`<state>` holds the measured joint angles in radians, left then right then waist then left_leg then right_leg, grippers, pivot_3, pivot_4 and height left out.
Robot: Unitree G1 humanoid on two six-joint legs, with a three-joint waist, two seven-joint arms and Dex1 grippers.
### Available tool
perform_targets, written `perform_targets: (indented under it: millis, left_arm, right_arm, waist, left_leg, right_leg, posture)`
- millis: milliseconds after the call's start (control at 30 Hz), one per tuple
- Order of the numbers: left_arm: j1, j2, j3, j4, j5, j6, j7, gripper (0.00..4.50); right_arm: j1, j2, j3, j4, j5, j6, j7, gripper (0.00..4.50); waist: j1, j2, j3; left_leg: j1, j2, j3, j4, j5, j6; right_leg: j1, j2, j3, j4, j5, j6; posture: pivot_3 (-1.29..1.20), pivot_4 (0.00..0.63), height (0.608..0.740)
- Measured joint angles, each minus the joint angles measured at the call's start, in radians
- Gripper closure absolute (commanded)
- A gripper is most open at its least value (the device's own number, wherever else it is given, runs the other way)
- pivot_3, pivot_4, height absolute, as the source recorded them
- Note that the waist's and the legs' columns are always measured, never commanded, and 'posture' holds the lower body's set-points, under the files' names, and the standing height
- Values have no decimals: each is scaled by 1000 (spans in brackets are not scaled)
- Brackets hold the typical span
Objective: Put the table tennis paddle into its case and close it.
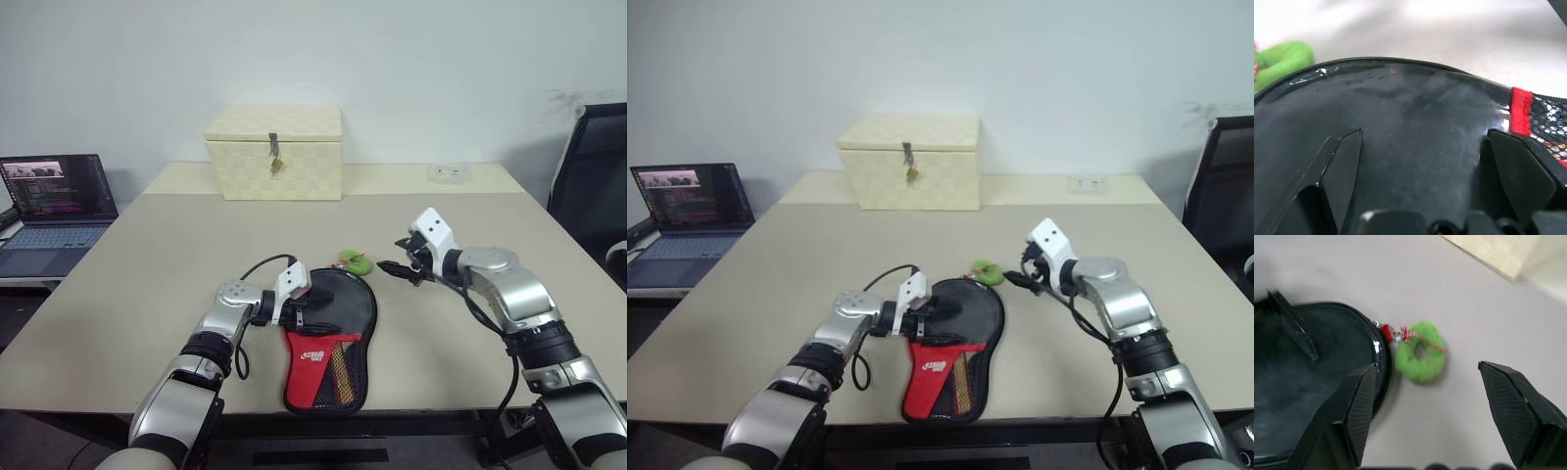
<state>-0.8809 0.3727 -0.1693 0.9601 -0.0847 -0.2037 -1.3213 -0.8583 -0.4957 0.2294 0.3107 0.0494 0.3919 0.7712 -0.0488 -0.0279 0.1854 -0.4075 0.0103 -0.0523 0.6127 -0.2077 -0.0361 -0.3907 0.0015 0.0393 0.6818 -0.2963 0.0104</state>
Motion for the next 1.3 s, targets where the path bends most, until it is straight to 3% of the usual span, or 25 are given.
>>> perform_targets:
  millis: [133, 300, 633, 1033, 1133, 1300]
  left_arm:
    - [3, -3, 3, 0, 5, -2, -1, 53]
    - [8, 2, 11, -3, 7, -1, -4, 53]
    - [23, 4, 21, -24, 11, 3, -1, 53]
    - [41, 12, 23, -50, 12, 17, 3, 53]
    - [44, 17, 25, -53, 12, 20, 3, 0]
    - [49, 18, 25, -62, 13, 22, 3, 0]
  right_arm:
    - [-69, 10, 159, 314, -206, -353, -41, 876]
    - [-167, 79, 197, 607, -326, -570, -151, 876]
    - [-286, 235, 203, 871, -427, -673, -338, 876]
    - [-319, 264, 245, 941, -552, -702, -429, 876]
    - [-329, 281, 249, 963, -577, -690, -447, 1467]
    - [-341, 322, 265, 993, -601, -661, -457, 3232]
  waist:
    - [-2, 0, 0]
    - [-6, 0, 0]
    - [-7, 0, 0]
    - [-9, 0, 0]
    - [-12, 0, 0]
    - [-13, 0, 0]
  left_leg:
    - [0, 0, 0, 0, 0, 0]
    - [1, 2, 0, 0, 0, 0]
    - [2, 3, 1, 0, 0, -1]
    - [6, 3, 2, 0, 1, -1]
    - [7, 3, 3, 1, 1, -1]
    - [8, 3, 2, 1, 1, -1]
  right_leg:
    - [0, 0, 0, 0, 0, 0]
    - [0, 0, 1, 1, 0, 0]
    - [0, -2, 1, 3, 0, 0]
    - [1, -2, 4, 9, 0, -1]
    - [1, -2, 5, 11, 0, -1]
    - [1, -2, 4, 12, -1, -2]
  posture:
    - [0, 150, 740]
    - [0, 150, 740]
    - [0, 150, 740]
    - [0, 150, 740]
    - [0, 150, 740]
    - [0, 150, 740]
